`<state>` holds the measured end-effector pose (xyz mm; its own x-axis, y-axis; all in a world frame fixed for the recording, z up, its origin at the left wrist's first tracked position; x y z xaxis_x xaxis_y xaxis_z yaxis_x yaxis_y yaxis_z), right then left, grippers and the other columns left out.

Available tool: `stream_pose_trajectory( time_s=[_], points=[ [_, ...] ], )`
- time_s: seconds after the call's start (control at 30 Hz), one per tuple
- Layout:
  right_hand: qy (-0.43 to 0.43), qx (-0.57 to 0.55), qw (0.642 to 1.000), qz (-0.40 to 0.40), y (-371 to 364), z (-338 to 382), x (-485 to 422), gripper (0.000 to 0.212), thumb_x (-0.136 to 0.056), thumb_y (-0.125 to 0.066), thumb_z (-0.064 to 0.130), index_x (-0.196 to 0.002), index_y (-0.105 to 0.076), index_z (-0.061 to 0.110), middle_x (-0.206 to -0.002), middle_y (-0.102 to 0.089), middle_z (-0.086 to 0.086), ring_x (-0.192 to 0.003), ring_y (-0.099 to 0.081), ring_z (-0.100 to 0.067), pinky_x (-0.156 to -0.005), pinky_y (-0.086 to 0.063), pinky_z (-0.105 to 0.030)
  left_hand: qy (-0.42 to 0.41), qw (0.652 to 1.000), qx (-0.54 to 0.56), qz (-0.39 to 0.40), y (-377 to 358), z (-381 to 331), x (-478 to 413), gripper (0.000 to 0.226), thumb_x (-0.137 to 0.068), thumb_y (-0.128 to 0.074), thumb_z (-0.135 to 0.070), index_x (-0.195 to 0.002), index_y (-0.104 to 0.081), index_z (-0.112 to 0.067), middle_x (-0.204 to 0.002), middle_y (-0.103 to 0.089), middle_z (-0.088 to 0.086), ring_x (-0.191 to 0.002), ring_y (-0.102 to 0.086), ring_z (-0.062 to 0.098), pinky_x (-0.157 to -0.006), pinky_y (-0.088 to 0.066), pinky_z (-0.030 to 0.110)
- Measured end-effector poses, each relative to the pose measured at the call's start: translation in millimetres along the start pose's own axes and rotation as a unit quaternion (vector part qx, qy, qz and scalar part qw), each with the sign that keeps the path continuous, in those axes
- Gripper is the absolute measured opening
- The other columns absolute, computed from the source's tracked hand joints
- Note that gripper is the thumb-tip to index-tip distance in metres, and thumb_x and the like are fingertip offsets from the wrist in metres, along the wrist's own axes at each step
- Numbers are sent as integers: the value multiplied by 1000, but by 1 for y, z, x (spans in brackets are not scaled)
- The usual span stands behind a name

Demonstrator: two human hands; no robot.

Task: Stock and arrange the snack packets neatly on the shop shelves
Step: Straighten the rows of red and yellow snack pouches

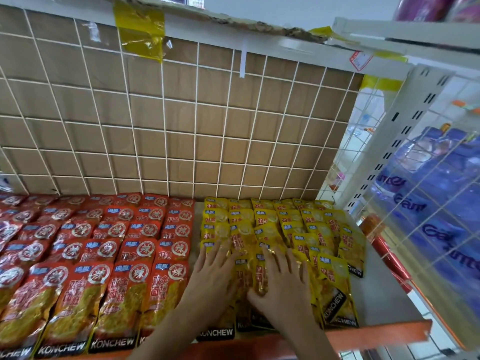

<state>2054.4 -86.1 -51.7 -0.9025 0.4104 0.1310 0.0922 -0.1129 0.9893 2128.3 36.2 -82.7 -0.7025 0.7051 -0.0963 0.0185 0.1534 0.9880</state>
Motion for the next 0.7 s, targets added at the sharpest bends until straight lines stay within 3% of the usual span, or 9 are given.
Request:
stream_pose_trajectory(
  time_s=[0.03, 0.07, 0.13, 0.17, 0.23, 0.33, 0.4, 0.53, 0.7],
  points=[
    [-6, 5, 1000, -1, 0, 0, 2, 103, -54, -6, 68, -147, -17, 26, -155, -17, -1, -144, -9, -27, -113, -5, -50, -5, 1000, -2, 3, -4, 0, 1, 54, -81, -33, -46, -128, -45, -23, -130, -58, 2, -126, -49, 22, -110, -25, 44],
    [-12, 10, 1000, -1, 1, 0, 4, 97, -58, -13, 67, -142, -34, 23, -148, -34, -4, -140, -26, -29, -110, -20, -54, -4, 1000, 1, 7, -7, 0, 3, 52, -82, -33, -46, -127, -44, -24, -128, -59, 2, -123, -52, 22, -108, -27, 44],
    [-29, 5, 999, -17, -3, -4, 5, 75, -62, -32, 62, -116, -63, 20, -119, -64, -4, -114, -58, -29, -89, -47, -55, -8, 1000, -3, -7, -10, 1, 5, 49, -83, -34, -46, -125, -49, -24, -128, -60, 3, -121, -54, 23, -105, -26, 43],
    [-35, 9, 999, -33, -3, -6, 4, 69, -62, -36, 60, -108, -67, 20, -110, -67, -3, -106, -63, -28, -84, -50, -54, -8, 1000, -8, -12, -11, 1, 5, 49, -84, -34, -46, -124, -53, -24, -127, -60, 4, -120, -55, 24, -106, -27, 43],
    [-35, -3, 999, -34, -4, -11, 3, 71, -62, -33, 56, -114, -65, 19, -116, -64, -4, -112, -59, -29, -89, -46, -55, -5, 1000, -18, -1, -13, 1, 5, 51, -82, -34, -46, -120, -60, -24, -125, -62, 4, -118, -57, 24, -105, -35, 44],
    [-11, -11, 1000, -24, -3, -18, 2, 91, -61, -9, 54, -144, -28, 25, -152, -25, -2, -143, -16, -26, -113, -11, -52, -3, 1000, -20, -7, -9, -1, 3, 53, -79, -34, -46, -115, -65, -24, -121, -64, 4, -115, -59, 23, -94, -39, 46],
    [0, -13, 1000, -21, -4, -23, 2, 81, -69, -11, 52, -147, -12, 29, -155, -8, 4, -144, 0, -20, -115, -1, -47, -2, 1000, -17, -7, -9, -1, 3, 53, -78, -34, -46, -114, -66, -24, -119, -65, 4, -113, -61, 23, -93, -40, 42],
    [13, -41, 998, -39, -1, -27, 2, 62, -90, -30, 51, -146, -15, 31, -154, -10, 7, -143, -4, -16, -116, -3, -44, -5, 1000, -20, -10, -9, 0, 3, 54, -78, -33, -47, -116, -64, -25, -118, -66, 3, -112, -61, 22, -93, -40, 42],
    [50, -68, 994, -72, 15, -31, -18, 47, -99, -34, 34, -145, -24, 31, -151, -23, 12, -140, -19, -9, -114, -9, -31, -19, 999, -14, -47, -2, -9, 5, 53, -79, -33, -47, -112, -67, -25, -117, -66, -1, -112, -61, 19, -91, -48, 39]
  ],
)
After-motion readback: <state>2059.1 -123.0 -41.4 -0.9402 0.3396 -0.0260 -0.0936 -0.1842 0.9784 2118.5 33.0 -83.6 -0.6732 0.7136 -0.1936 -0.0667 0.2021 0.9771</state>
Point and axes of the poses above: each hand's wrist, its own x-axis away from the middle knuckle, its own y-axis out of the back of the hand, z = x × y, the point moved 4 cm from there along -x, towards the middle knuckle
